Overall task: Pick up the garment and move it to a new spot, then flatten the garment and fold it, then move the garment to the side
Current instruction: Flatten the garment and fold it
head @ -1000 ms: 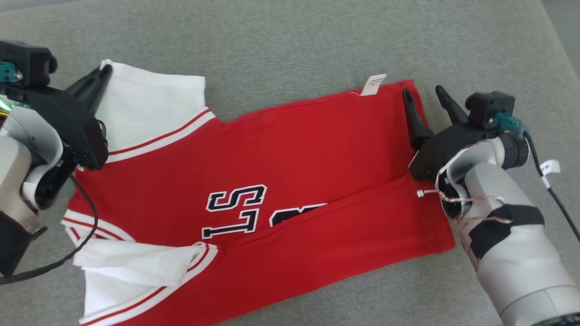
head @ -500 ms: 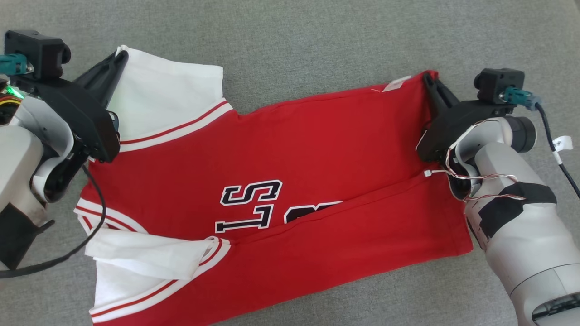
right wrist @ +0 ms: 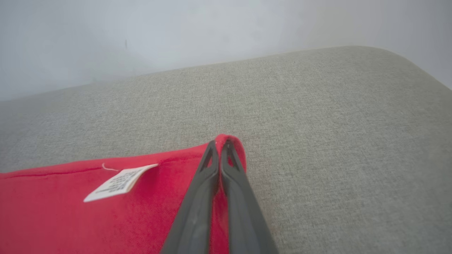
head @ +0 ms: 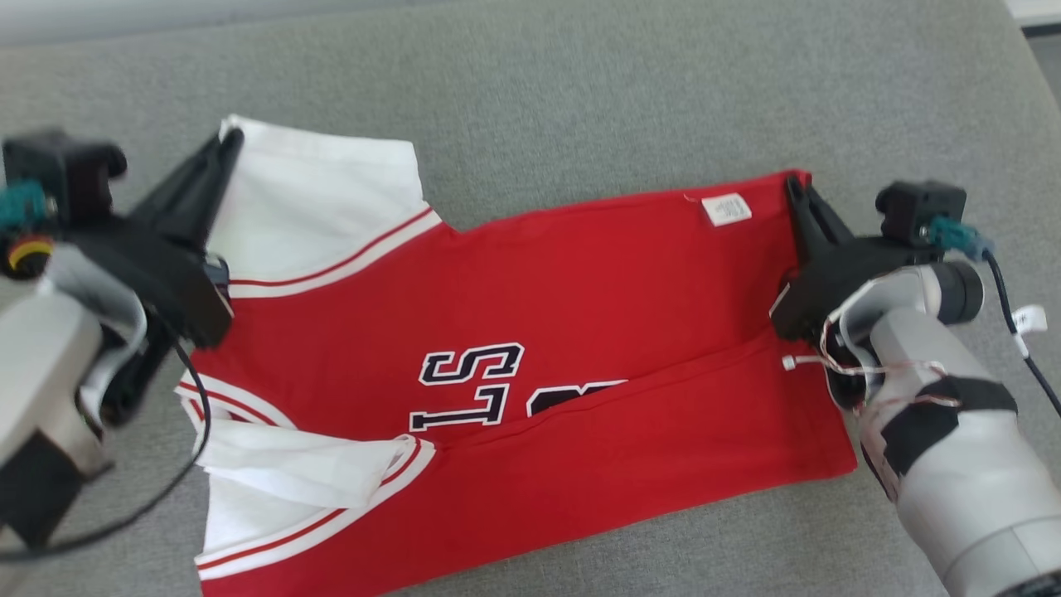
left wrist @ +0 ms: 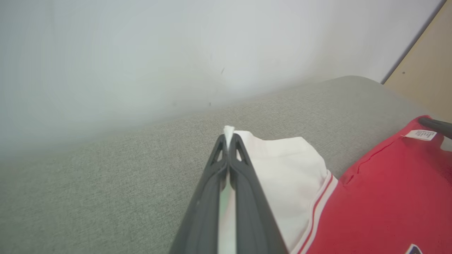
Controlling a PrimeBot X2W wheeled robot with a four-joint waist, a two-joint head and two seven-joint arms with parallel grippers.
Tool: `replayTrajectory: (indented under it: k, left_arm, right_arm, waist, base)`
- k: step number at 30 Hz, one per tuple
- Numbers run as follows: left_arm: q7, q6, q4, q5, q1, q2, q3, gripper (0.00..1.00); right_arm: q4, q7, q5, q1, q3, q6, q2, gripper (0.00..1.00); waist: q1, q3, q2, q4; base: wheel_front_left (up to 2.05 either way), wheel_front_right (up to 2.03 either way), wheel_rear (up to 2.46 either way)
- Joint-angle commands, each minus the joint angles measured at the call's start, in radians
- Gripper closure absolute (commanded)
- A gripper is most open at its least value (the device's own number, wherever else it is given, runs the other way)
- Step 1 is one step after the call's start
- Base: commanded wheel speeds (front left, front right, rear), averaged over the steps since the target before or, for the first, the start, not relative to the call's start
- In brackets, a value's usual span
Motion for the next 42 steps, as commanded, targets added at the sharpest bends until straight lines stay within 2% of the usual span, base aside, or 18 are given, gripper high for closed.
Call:
replayTrajectory:
  k: [1,8,11,12,15,17,27,38,39,40,41,42]
  left_arm:
    - [-0.026,0.011,-0.022,0.003,0.038,0.009,0.002,1.0]
    - [-0.104,0.106,-0.227,0.019,0.249,0.044,0.02,1.0]
    - [-0.113,0.154,-0.313,0.036,0.343,0.042,0.044,1.0]
    - [-0.113,0.154,-0.313,0.036,0.343,0.042,0.044,1.0]
    - [-0.115,0.197,-0.387,0.073,0.431,0.029,0.083,1.0]
    - [-0.115,0.21,-0.427,0.101,0.501,0.012,0.113,1.0]
    - [-0.115,0.203,-0.486,0.21,0.699,-0.08,0.186,1.0]
    - [-0.114,0.175,-0.349,0.284,0.773,-0.137,0.176,1.0]
    - [-0.115,0.174,-0.338,0.289,0.77,-0.148,0.188,0.75]
    - [-0.114,0.168,-0.322,0.293,0.77,-0.155,0.2,0.53]
    - [-0.115,0.165,-0.31,0.31,0.769,-0.162,0.212,0.0]
    - [-0.115,0.163,-0.304,0.325,0.77,-0.173,0.228,0.0]
  right_arm:
    - [-0.011,-0.011,0.014,0.029,0.008,-0.003,-0.01,1.0]
    - [-0.103,-0.04,0.117,0.165,0.008,-0.002,-0.063,1.0]
    - [-0.153,-0.044,0.154,0.232,0.002,-0.002,-0.087,1.0]
    - [-0.153,-0.044,0.154,0.232,0.002,-0.002,-0.087,1.0]
    - [-0.2,-0.046,0.179,0.291,0.0,-0.002,-0.11,1.0]
    - [-0.225,-0.047,0.199,0.328,-0.015,-0.002,-0.124,1.0]
    - [-0.329,-0.036,0.267,0.488,-0.081,-0.002,-0.184,1.0]
    - [-0.351,0.041,0.234,0.586,-0.11,-0.002,-0.179,1.0]
    - [-0.348,0.046,0.228,0.588,-0.115,-0.002,-0.175,0.92]
    - [-0.348,0.048,0.224,0.591,-0.12,-0.002,-0.172,0.64]
    - [-0.352,0.046,0.218,0.594,-0.124,-0.002,-0.169,0.0]
    - [-0.355,0.045,0.214,0.597,-0.128,-0.002,-0.165,0.0]
  waist:
    - [0.0001,-0.03,0.0,0.012]
    - [0.0001,-0.092,0.0,0.052]
    - [0.0001,-0.116,0.0,0.07]
    - [0.0001,-0.116,0.0,0.07]
    - [0.0001,-0.132,0.0,0.086]
    - [0.0001,-0.14,0.0,0.094]
    - [0.0001,-0.187,0.0,0.14]
    - [0.0001,-0.214,0.0,0.153]
    - [0.0001,-0.215,0.0,0.155]
    - [0.0001,-0.215,0.0,0.157]
    - [0.0001,-0.215,0.0,0.158]
    - [0.0001,-0.217,0.0,0.159]
  base:
    - [0.0,0.0,0.0]
    - [0.0,0.0,0.0]
    - [0.0,0.0,0.0]
    - [0.0,0.0,0.0]
    - [0.0,0.0,0.0]
    - [0.0,0.0,0.0]
    - [0.0,0.0,0.0]
    - [0.0,0.0,0.0]
    - [0.0,0.0,0.0]
    - [0.0,0.0,0.0]
    - [0.0,0.0,0.0]
    - [0.0,0.0,0.0]
